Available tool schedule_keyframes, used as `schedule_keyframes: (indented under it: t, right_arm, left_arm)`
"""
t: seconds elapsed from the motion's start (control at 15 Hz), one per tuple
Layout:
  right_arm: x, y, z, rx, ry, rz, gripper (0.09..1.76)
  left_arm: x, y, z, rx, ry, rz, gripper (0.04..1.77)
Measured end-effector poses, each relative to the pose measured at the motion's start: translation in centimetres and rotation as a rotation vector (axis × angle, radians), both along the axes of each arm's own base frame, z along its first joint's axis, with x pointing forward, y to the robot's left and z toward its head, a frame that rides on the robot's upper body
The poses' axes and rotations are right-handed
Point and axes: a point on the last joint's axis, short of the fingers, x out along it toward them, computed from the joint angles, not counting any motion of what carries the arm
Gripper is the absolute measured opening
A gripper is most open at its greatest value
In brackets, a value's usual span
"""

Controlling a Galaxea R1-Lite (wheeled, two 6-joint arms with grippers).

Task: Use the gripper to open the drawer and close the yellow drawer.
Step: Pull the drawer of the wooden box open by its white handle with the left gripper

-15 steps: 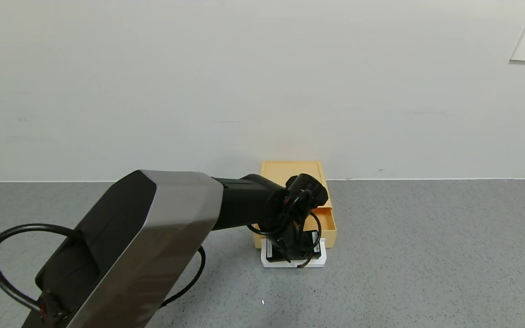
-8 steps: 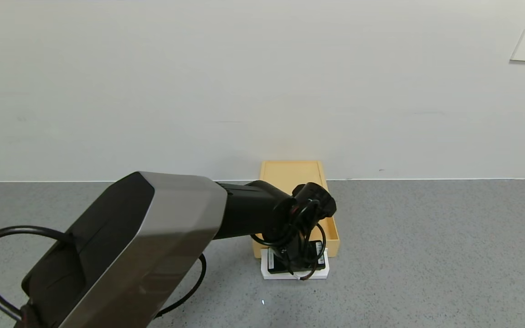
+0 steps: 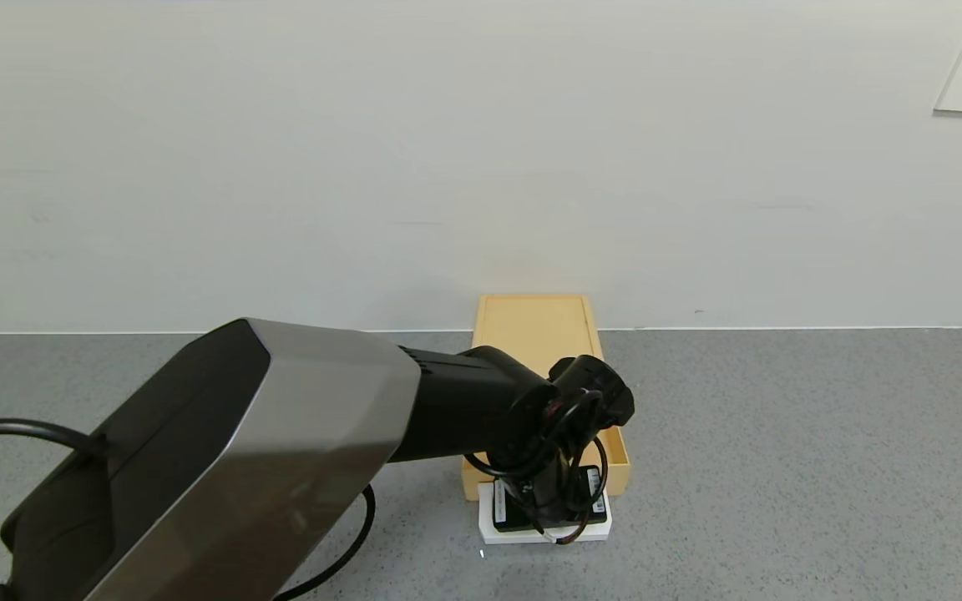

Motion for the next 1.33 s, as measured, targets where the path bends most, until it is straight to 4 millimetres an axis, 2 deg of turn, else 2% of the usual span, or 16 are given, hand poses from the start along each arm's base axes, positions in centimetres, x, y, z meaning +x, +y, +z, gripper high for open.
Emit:
schedule_keyframes:
  t: [0.4, 0.93, 1.13, 1.33]
  right_arm:
    - [0.0, 0.0, 0.0, 0.000, 0.000, 0.000, 1.71]
    - [0.0, 0.0, 0.0, 0.000, 0.000, 0.000, 1.71]
    - [0.0, 0.0, 0.0, 0.000, 0.000, -0.001, 1.71]
    - [0.0, 0.0, 0.0, 0.000, 0.001, 0.000, 1.71]
  left_arm:
    - [-2.2, -0.5, 0.1, 0.012, 0.020, -0.015, 0.11]
    - [-2.3, -0.5, 0.4, 0.010, 0.011, -0.016, 0.11]
    - [-2.3, -0.4, 1.3, -0.009, -0.005, -0.015, 0.11]
    - [-2.5, 0.3, 3.2, -0.030, -0.011, -0.013, 0.11]
